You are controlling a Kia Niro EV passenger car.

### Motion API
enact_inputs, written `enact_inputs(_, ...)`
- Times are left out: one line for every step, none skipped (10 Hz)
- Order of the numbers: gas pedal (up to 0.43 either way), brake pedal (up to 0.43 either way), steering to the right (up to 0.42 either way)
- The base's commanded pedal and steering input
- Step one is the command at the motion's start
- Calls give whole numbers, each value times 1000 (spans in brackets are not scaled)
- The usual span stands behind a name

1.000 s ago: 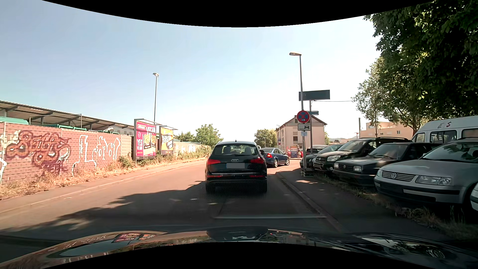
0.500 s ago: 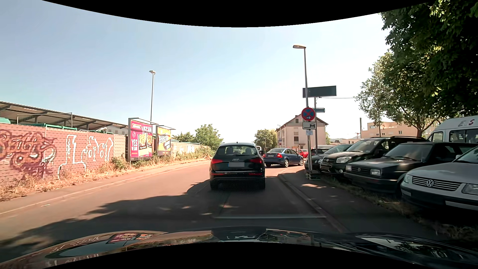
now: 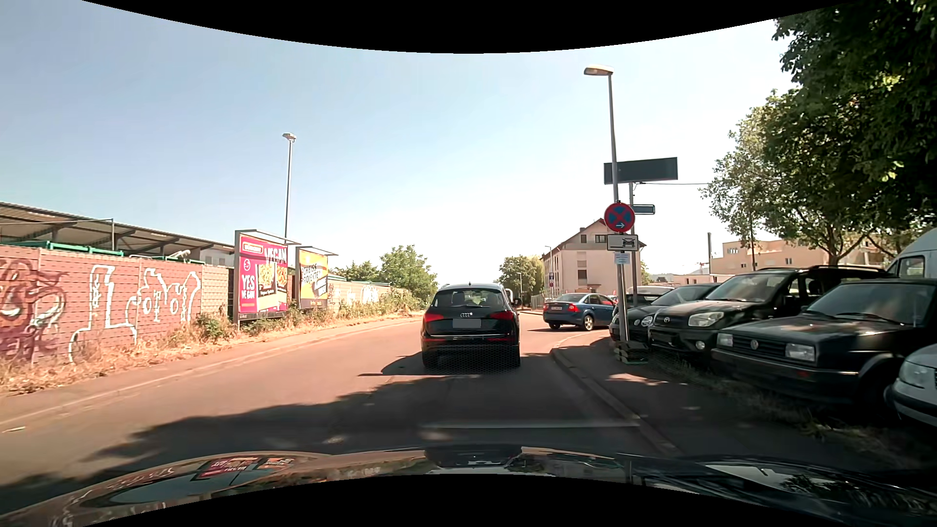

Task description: Follow the waypoints while adhering to traffic rules and regulations

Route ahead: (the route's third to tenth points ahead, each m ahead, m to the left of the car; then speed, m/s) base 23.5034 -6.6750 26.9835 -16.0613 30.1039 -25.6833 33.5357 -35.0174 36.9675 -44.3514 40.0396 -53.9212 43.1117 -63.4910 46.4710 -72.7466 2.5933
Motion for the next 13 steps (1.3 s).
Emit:
enact_inputs(189,0,-3)
enact_inputs(189,0,-2)
enact_inputs(189,0,-1)
enact_inputs(189,0,-1)
enact_inputs(189,0,-1)
enact_inputs(189,0,0)
enact_inputs(177,0,0)
enact_inputs(150,0,0)
enact_inputs(138,0,0)
enact_inputs(138,0,0)
enact_inputs(138,0,0)
enact_inputs(138,0,1)
enact_inputs(138,0,2)
